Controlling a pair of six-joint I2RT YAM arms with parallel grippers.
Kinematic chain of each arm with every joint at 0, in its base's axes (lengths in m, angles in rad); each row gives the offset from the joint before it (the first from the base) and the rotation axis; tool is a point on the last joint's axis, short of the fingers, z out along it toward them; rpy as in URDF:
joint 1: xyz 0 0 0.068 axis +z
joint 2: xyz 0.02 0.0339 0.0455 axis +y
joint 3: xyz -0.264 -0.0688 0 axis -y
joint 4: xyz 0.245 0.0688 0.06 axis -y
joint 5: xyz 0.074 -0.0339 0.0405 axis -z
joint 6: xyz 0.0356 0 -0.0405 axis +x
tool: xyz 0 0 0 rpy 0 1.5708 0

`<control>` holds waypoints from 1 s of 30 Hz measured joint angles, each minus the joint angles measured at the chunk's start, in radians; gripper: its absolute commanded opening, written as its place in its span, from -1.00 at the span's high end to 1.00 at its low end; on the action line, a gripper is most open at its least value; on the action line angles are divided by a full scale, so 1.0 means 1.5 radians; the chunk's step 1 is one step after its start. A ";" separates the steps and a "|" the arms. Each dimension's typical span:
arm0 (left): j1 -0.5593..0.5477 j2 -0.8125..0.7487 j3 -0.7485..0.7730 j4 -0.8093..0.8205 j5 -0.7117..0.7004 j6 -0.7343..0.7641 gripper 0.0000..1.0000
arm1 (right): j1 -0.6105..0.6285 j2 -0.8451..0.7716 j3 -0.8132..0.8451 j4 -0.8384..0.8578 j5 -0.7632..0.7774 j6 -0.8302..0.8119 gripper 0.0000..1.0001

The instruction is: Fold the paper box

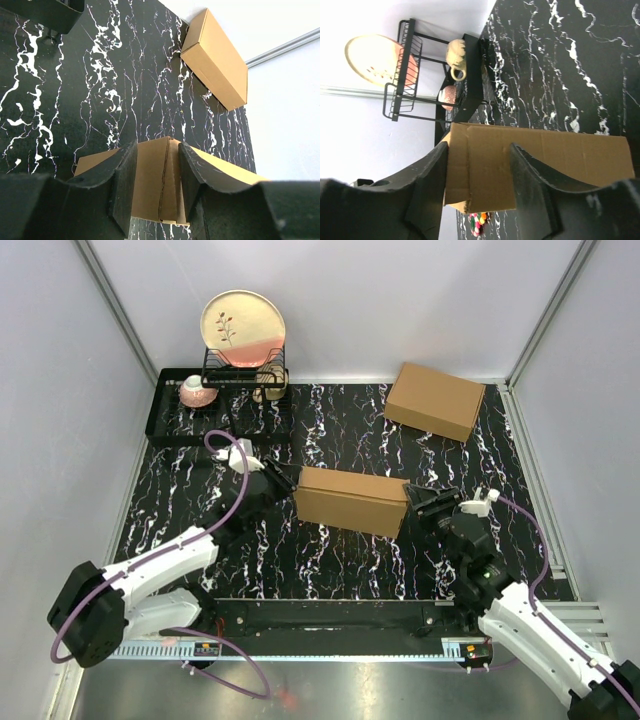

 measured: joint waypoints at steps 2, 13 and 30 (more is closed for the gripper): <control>0.000 -0.005 0.001 -0.006 -0.001 0.000 0.17 | 0.000 -0.007 0.006 -0.028 -0.002 0.001 -0.25; 0.000 -0.061 -0.021 -0.042 -0.025 -0.003 0.17 | 0.000 0.083 0.020 0.037 -0.019 -0.012 0.06; -0.005 -0.149 -0.061 -0.108 -0.065 -0.038 0.05 | 0.000 0.195 -0.015 0.252 -0.053 -0.069 1.00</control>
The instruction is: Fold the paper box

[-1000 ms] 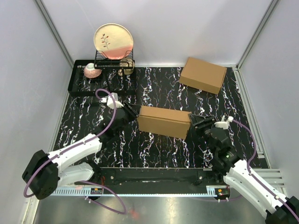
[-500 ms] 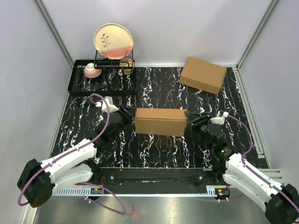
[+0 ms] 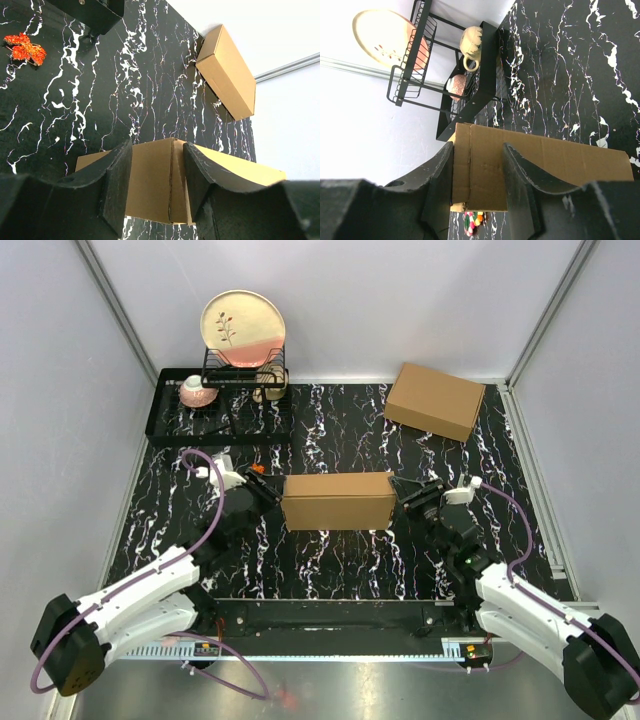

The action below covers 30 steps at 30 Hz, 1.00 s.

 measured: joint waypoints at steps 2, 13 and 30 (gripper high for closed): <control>0.000 0.003 0.000 0.002 -0.002 -0.005 0.05 | 0.000 -0.003 -0.002 -0.001 0.000 0.001 1.00; 0.000 0.000 -0.007 0.010 -0.005 -0.012 -0.02 | 0.000 -0.026 0.031 -0.091 -0.001 0.008 -0.20; 0.000 0.002 0.008 -0.022 -0.018 0.009 -0.16 | 0.003 -0.017 0.138 -0.297 0.005 -0.037 -0.42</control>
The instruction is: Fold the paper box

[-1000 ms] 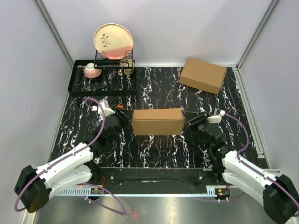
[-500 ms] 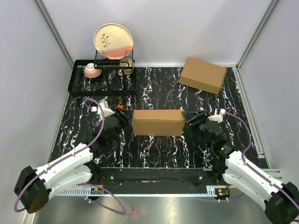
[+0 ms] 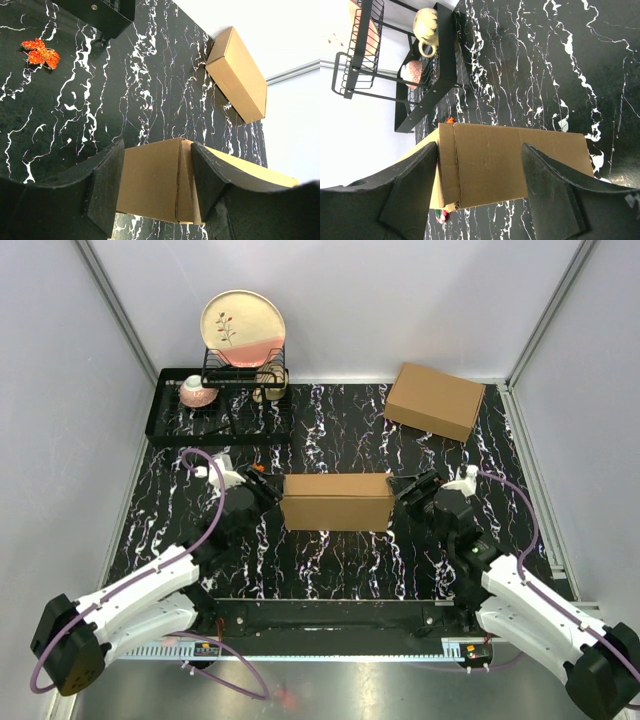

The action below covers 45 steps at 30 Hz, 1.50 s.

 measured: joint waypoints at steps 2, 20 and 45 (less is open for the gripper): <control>0.000 0.002 0.003 -0.003 -0.003 0.002 -0.16 | 0.000 0.002 -0.012 0.020 0.000 0.001 -0.38; 0.000 0.022 -0.055 0.130 0.007 -0.054 0.22 | -0.001 -0.032 -0.132 0.191 -0.027 0.091 -0.08; -0.020 0.080 -0.142 0.357 -0.021 -0.119 0.60 | -0.005 0.025 -0.120 0.226 -0.011 0.102 0.31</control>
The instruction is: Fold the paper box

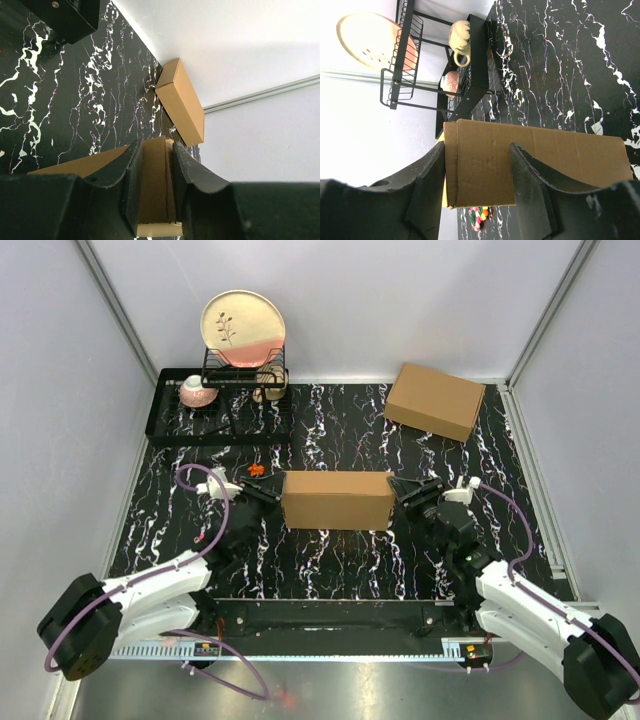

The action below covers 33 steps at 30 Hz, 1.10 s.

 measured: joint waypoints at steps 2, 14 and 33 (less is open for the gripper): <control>-0.005 -0.001 0.003 -0.001 -0.007 0.003 0.60 | 0.000 -0.010 0.001 -0.002 -0.001 -0.007 0.45; -0.102 -0.112 0.039 -0.169 -0.053 0.116 0.60 | 0.006 -0.145 0.027 -0.167 -0.008 -0.118 0.55; -0.248 -0.350 -0.065 -0.245 -0.092 0.092 0.30 | 0.021 -0.289 0.082 -0.429 -0.063 -0.120 -0.11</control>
